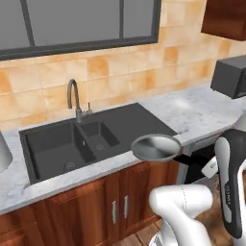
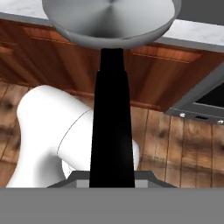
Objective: Move the pot and pan from the stove into the sink.
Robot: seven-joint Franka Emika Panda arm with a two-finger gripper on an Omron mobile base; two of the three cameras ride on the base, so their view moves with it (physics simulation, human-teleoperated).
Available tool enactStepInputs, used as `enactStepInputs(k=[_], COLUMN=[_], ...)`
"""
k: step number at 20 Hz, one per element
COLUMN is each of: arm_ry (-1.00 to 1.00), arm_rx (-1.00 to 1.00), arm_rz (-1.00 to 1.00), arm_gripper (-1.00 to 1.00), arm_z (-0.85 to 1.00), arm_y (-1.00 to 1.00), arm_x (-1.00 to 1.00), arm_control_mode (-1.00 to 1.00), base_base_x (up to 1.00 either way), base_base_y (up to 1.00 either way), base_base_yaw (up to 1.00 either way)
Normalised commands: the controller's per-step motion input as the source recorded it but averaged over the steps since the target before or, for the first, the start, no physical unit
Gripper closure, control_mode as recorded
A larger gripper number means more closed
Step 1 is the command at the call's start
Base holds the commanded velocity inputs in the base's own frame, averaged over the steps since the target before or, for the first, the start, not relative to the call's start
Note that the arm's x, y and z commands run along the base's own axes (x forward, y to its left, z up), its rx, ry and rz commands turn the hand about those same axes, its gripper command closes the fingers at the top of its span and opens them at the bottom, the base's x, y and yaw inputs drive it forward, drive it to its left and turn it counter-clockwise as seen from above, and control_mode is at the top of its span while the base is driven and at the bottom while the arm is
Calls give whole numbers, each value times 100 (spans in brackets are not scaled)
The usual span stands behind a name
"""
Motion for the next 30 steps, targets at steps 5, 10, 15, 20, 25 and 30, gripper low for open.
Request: enactStepInputs(k=[5,10,15,20,25,30], arm_ry=[0,0,0,0,0,0], arm_rx=[0,0,0,0,0,0], arm_rz=[0,0,0,0,0,0], arm_gripper=[100,100,100,100,100,100], arm_z=[0,0,0,0,0,0], arm_y=[0,0,0,0,0,0], arm_x=[0,0,0,0,0,0], arm_control_mode=[100,100,100,100,100,100], base_base_x=[-2,-2,0,-2,0,37], base_base_y=[-1,-13,6,74,49,12], base_base_yaw=[50,36,0,0,0,-1])
